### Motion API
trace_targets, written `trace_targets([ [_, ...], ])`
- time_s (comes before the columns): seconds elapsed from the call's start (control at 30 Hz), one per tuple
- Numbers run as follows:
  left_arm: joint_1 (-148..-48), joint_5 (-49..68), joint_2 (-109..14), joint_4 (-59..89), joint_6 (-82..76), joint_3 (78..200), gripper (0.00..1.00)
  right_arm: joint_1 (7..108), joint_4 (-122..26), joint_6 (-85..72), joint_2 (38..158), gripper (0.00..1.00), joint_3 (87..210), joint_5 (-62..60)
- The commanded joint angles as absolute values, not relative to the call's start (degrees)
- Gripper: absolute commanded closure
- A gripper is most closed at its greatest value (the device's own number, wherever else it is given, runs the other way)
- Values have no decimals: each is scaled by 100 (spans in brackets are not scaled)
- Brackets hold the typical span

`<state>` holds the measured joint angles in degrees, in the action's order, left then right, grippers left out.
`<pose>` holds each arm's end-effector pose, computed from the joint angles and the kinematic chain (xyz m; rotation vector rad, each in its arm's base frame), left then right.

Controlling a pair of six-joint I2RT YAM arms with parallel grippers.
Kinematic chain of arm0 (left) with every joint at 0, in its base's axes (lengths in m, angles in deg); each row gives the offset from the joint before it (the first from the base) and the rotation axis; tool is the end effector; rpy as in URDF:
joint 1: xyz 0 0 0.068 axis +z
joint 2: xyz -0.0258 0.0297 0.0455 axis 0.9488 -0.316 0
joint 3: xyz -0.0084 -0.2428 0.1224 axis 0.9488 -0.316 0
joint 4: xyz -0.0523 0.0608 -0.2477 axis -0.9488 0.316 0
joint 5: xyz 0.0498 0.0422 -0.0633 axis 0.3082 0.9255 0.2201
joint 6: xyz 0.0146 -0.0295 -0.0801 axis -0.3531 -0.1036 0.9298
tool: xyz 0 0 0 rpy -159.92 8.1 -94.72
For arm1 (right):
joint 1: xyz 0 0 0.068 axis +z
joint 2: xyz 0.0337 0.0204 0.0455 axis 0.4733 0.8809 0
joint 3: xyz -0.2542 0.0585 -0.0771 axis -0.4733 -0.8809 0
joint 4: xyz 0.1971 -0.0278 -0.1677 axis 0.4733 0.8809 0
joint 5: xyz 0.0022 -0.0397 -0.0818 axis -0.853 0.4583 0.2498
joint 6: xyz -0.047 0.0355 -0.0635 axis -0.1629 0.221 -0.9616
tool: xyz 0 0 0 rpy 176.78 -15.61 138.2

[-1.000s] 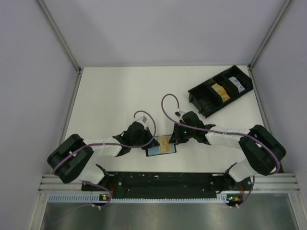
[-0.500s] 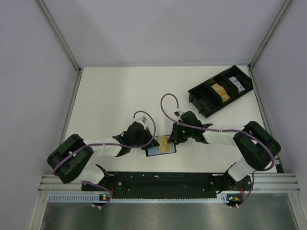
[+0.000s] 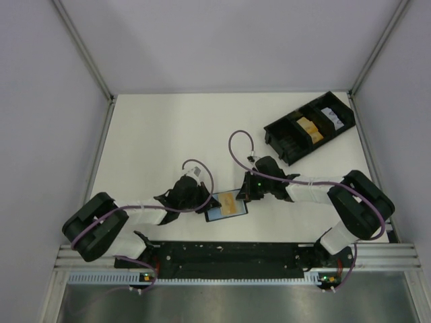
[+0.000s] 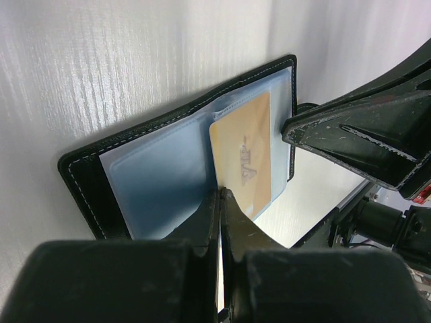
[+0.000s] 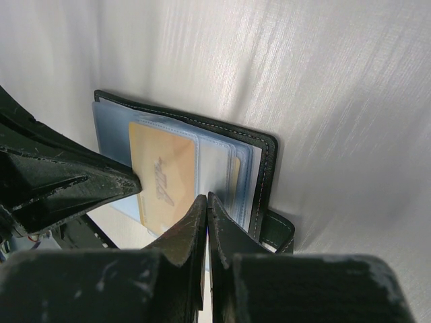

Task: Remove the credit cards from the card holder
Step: Remove the credit card from the card holder.

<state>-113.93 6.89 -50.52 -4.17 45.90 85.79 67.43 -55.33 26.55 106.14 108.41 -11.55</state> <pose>0.1832 -0.1863 0.1012 -0.2720 2.4760 -1.0956 0.2247 0.2142 0.1094 -0.1532 2.5862 0.9708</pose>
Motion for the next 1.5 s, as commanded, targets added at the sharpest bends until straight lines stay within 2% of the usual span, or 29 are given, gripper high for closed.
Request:
trace_targets([
  [0.0, -11359, 696, -4963, -487, 4588, 8461, 100, 6648, -4924, 2422, 10775, 100, 10654, -581],
  [0.17, -11359, 643, -5007, -574, 4588, 8452, 98, 6648, -5293, 2343, 10652, 100, 10698, -1126],
  [0.27, -11359, 634, -5033, -592, 4588, 8452, 98, 6648, -5460, 2369, 10643, 93, 10786, -1407],
  [0.37, -11359, 617, -5042, -610, 4605, 8443, 100, 6666, -5610, 2326, 10634, 93, 10873, -1609],
  [0.83, -11359, 573, -5095, -662, 4614, 8452, 100, 6692, -5839, 2317, 10818, 100, 11287, -1917],
  [1.47, -11359, 599, -5078, -908, 4781, 8285, 100, 6692, -5145, 2150, 11144, 100, 11023, -1074],
])
